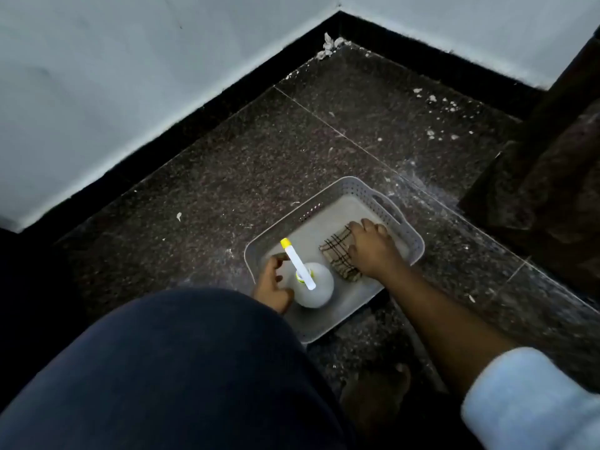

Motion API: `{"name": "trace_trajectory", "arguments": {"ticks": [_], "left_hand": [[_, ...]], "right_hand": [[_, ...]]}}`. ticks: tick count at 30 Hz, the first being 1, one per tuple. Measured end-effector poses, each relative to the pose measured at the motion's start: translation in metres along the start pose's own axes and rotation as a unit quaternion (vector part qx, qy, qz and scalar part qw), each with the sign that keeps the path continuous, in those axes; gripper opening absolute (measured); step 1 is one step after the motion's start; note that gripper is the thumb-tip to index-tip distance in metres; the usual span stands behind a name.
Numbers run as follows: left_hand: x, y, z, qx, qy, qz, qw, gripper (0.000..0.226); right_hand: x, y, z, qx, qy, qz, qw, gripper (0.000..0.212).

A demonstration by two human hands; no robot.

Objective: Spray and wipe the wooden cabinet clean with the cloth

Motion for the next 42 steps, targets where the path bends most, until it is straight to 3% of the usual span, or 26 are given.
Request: {"name": "trace_trajectory", "arguments": {"ticks": [2,4,6,9,11,16,21,24,26,28,30,33,38,42], "left_hand": [[0.003,-0.009,0.005,-0.068,-0.026,0.010,0.997,0.085],[0.005,-0.017,0.013,-0.092,-0.055,0.020,0.994,0.086],[0.004,-0.023,0.014,-0.054,-0.074,0.030,0.995,0.073],[0.003,-0.028,0.016,0.033,-0.100,0.017,0.994,0.043],[0.006,-0.033,0.012,0.065,-0.099,0.032,0.992,0.030],[0.015,-0.040,-0.007,0.031,-0.061,0.068,0.995,0.042],[0.055,-0.021,-0.041,0.028,-0.055,0.116,0.991,0.028],[0.116,-0.008,-0.064,0.048,-0.118,0.136,0.982,0.037],[0.172,0.001,-0.081,0.060,-0.195,0.150,0.967,0.035],[0.243,-0.007,-0.101,0.015,-0.288,0.145,0.946,0.031],[0.313,-0.032,-0.124,-0.021,-0.357,0.122,0.926,0.043],[0.398,-0.069,-0.141,-0.021,-0.420,0.089,0.903,0.053],[0.482,-0.115,-0.155,-0.119,-0.442,0.097,0.884,0.046],[0.526,-0.160,-0.138,-0.224,-0.413,0.124,0.874,0.054]], "right_hand": [[0.003,-0.009,0.003,-0.006,-0.071,-0.037,0.997,0.056],[-0.001,-0.019,0.007,0.015,-0.103,-0.046,0.993,0.058],[-0.009,-0.021,0.008,0.009,-0.142,-0.059,0.988,0.059],[-0.013,-0.018,0.001,-0.051,-0.210,-0.190,0.958,0.026],[-0.012,-0.012,0.001,-0.094,-0.196,-0.296,0.930,0.020],[-0.001,0.025,0.005,-0.113,-0.137,-0.441,0.880,0.021],[0.000,0.110,0.022,-0.105,-0.073,-0.543,0.830,0.021],[-0.002,0.186,0.039,-0.037,-0.003,-0.530,0.847,0.019],[-0.009,0.252,0.054,0.048,0.049,-0.480,0.875,0.016],[-0.003,0.334,0.074,0.154,0.081,-0.430,0.886,0.013],[0.026,0.421,0.099,0.235,0.102,-0.445,0.858,0.018],[0.085,0.509,0.133,0.233,0.154,-0.521,0.806,0.022],[0.191,0.565,0.142,0.327,0.032,-0.605,0.725,0.030],[0.264,0.553,0.160,0.330,-0.041,-0.686,0.648,0.034]]}}
Point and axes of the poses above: each hand's wrist, its own z-axis away from the middle knuckle, its own y-axis out of the back of the hand, x = y × z, the point moved 3 cm from there along -z, towards the middle knuckle, and after that the axes turned 13 degrees about -y, right-handed, at the moved point
